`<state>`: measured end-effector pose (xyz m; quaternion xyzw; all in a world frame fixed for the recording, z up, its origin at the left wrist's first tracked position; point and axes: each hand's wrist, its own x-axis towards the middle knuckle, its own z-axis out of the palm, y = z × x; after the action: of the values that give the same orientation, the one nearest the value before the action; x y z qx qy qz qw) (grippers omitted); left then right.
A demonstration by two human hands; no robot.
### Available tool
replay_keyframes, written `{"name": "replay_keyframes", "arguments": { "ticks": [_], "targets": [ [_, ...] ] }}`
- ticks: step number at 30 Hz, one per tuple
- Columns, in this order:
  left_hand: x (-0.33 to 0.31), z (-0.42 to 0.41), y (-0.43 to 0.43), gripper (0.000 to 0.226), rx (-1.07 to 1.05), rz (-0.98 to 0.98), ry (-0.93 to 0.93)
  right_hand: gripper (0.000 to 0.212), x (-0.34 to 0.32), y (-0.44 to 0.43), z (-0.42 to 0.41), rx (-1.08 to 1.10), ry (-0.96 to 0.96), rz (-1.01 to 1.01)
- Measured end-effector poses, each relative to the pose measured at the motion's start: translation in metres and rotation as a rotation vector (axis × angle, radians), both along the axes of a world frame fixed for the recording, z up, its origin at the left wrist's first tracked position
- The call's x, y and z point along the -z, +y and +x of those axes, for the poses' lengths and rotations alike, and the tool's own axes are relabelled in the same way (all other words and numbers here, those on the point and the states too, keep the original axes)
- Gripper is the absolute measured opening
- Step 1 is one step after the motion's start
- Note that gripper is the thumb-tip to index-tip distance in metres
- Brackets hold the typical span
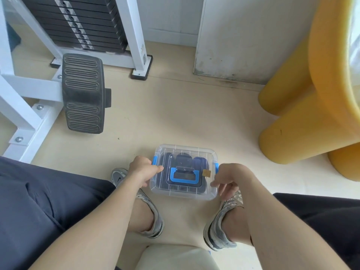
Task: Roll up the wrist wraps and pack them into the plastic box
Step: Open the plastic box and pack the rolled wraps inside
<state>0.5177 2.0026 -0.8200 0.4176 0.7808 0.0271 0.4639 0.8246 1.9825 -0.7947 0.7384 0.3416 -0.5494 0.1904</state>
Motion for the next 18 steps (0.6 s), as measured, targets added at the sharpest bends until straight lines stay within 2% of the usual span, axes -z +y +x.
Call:
{"name": "replay_keyframes", "arguments": {
  "ticks": [1,3,6,8,10,12,13,14,16,18],
  "targets": [
    [0.0,-0.002,0.0,0.037,-0.004,-0.047,-0.056,0.038,-0.002,0.0,0.0,-0.023,0.039,-0.074],
    [0.001,-0.002,0.0,0.034,0.016,-0.102,-0.104,0.038,-0.004,-0.001,-0.003,-0.054,0.047,-0.088],
    [0.003,0.001,0.002,0.036,0.033,-0.063,-0.039,0.042,-0.008,0.003,-0.01,-0.143,0.015,-0.066],
    [0.003,0.004,0.005,0.039,-0.004,0.01,0.026,0.037,-0.011,0.009,-0.011,-0.147,0.009,-0.033],
    [0.004,0.008,0.012,0.038,-0.093,0.12,0.058,0.018,-0.014,0.019,-0.017,-0.124,-0.038,0.096],
    [0.002,0.014,0.024,0.025,-0.191,0.249,0.001,0.009,-0.013,0.032,-0.025,-0.022,-0.124,0.325],
    [0.001,0.019,0.03,0.016,-0.237,0.314,-0.051,0.013,-0.011,0.039,-0.03,0.037,-0.171,0.432],
    [-0.002,0.024,0.035,0.016,-0.269,0.379,-0.096,0.023,-0.008,0.044,-0.034,0.103,-0.205,0.532],
    [-0.005,0.036,0.049,0.046,-0.282,0.47,-0.154,0.047,0.004,0.053,-0.043,0.258,-0.174,0.701],
    [-0.004,0.049,0.064,0.062,-0.227,0.471,-0.139,0.057,0.012,0.061,-0.052,0.33,-0.114,0.807]
  ]
}}
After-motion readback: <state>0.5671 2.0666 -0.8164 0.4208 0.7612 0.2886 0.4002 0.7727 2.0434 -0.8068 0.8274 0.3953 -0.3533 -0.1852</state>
